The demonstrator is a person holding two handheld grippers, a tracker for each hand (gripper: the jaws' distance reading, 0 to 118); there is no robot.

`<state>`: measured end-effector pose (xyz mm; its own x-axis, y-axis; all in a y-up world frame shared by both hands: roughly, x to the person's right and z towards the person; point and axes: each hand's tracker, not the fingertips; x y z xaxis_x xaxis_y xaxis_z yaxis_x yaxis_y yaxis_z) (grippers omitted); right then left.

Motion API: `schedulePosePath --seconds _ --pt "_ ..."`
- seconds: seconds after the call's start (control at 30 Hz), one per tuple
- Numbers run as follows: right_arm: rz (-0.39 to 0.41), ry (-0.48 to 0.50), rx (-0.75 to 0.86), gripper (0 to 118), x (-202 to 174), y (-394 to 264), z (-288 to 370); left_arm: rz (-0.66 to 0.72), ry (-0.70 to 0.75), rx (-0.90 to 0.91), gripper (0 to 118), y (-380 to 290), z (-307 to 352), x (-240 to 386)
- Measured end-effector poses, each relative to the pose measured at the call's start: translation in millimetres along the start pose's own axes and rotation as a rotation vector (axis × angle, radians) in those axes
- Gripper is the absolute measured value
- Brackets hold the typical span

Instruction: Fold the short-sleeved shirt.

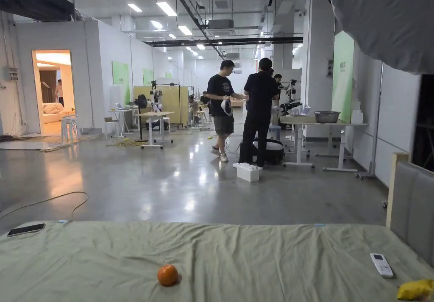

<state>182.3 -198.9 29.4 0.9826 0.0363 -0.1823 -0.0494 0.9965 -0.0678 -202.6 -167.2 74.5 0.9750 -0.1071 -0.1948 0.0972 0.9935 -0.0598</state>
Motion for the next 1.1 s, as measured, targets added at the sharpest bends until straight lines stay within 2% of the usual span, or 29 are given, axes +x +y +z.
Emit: schedulePosePath --seconds 0.03,0.13,0.23,0.3,0.6,0.77,0.93,0.97,1.0,1.03,1.07,1.1 --pt "0.035 -0.001 0.033 1 -2 2 4 0.018 -0.018 -0.001 0 -1 3 -1" --pt "0.016 -0.009 0.058 0 -1 1 7 0.106 -0.072 -0.001 0 -1 7 -15" --pt "-0.03 -0.01 0.034 0 3 3 3 0.081 -0.051 0.026 0 8 9 -13" --pt "-0.015 -0.017 0.057 0 4 5 3 0.079 -0.068 0.045 0 12 10 -13" --pt "-0.038 -0.013 0.047 0 9 1 -1 0.089 -0.12 0.027 0 7 -4 -5" --pt "-0.058 -0.015 -0.009 0 14 -11 -16 0.197 -0.198 -0.112 0 -12 -45 11" --pt "-0.072 -0.005 -0.1 0 25 -35 -35 0.151 -0.322 -0.384 2 -54 -135 38" --pt "-0.083 -0.01 -0.127 0 27 -41 -40 0.158 -0.339 -0.412 9 -65 -153 42" --pt "-0.088 -0.013 -0.156 0 30 -49 -47 0.194 -0.37 -0.448 23 -75 -178 47" --pt "-0.116 -0.019 -0.205 0 34 -61 -53 0.224 -0.401 -0.485 40 -86 -201 51" --pt "-0.085 -0.037 -0.183 0 36 -66 -57 0.24 -0.411 -0.53 61 -100 -224 56" --pt "-0.11 -0.056 -0.236 0 39 -76 -61 0.224 -0.424 -0.585 81 -111 -248 63"
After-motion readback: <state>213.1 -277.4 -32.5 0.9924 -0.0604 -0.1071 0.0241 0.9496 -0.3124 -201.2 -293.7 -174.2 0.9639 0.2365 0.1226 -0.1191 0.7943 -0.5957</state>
